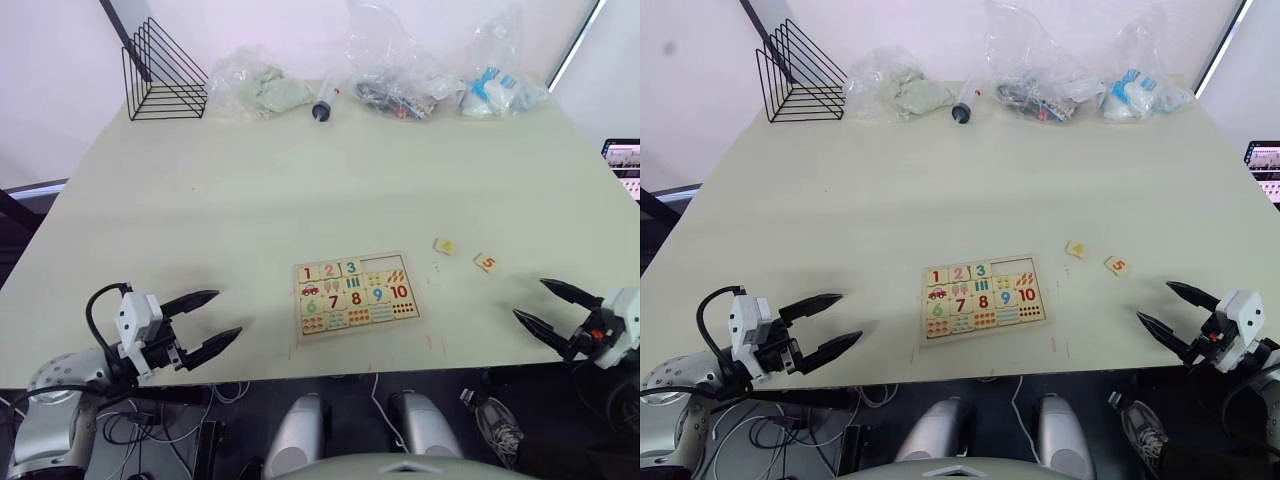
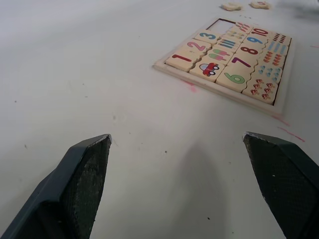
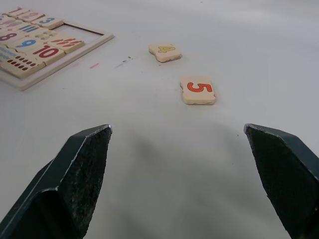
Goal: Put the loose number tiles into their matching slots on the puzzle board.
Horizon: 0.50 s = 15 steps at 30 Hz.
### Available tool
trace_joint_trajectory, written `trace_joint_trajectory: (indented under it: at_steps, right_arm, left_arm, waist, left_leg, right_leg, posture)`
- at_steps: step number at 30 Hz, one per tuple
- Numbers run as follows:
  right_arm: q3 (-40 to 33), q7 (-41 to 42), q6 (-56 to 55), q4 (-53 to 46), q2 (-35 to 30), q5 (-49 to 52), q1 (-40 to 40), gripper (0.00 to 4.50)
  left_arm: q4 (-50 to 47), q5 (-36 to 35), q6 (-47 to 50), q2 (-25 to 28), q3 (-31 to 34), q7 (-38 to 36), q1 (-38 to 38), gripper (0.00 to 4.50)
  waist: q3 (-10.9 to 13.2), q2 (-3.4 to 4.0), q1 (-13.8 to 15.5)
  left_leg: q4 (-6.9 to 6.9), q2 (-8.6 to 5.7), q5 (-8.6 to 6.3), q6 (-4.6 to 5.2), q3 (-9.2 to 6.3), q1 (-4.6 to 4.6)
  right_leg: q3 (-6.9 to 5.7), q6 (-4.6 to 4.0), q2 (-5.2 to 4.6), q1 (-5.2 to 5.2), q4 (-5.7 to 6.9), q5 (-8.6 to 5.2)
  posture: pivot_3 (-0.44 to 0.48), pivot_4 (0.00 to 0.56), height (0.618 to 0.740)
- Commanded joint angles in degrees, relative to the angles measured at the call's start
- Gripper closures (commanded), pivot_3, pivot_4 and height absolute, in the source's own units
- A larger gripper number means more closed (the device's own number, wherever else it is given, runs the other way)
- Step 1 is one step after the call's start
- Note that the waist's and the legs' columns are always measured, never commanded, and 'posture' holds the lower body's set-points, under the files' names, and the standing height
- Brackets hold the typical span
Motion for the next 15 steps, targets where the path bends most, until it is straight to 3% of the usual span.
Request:
trace_joint_trajectory:
  at_steps: [1,12,15]
  right_arm:
    - [0.16,1.15,-0.12,-1.1,-0.88,1.41,-1.61,0.04]
    - [6.45,0.09,5.23,-2.51,-4.07,-1.54,-11.62,0.04]
    - [11.61,-0.23,8.63,-1.01,-5.34,-4.98,-18.02,0.04]
  left_arm:
    - [-0.13,-0.69,-1.41,1.48,0.66,-2.1,-1.71,0.0]
    - [3.21,-1.08,-3.41,2.61,-0.57,-9.3,-6.89,0.0]
    - [4.34,-1.3,-3.65,2.83,-1.61,-11.93,-9.57,0.0]
  waist:
    - [0.0,0.0,0.02]
    - [0.0,0.02,-0.03]
    - [0.02,0.05,-0.07]
  left_leg:
    - [0.01,0.0,0.0,0.0,-0.01,0.0]
    - [0.03,-0.01,0.0,0.0,0.0,0.02]
    - [0.03,-0.03,0.0,0.0,-0.01,0.0]
  right_leg:
    - [-0.01,0.0,0.01,0.0,0.0,0.0]
    - [-0.01,0.0,0.02,0.02,0.02,0.01]
    - [-0.03,0.01,0.02,0.02,0.02,0.01]
  posture:
    - [0.0,0.15,0.74]
    - [0.0,0.15,0.74]
    - [0.0,0.15,0.74]
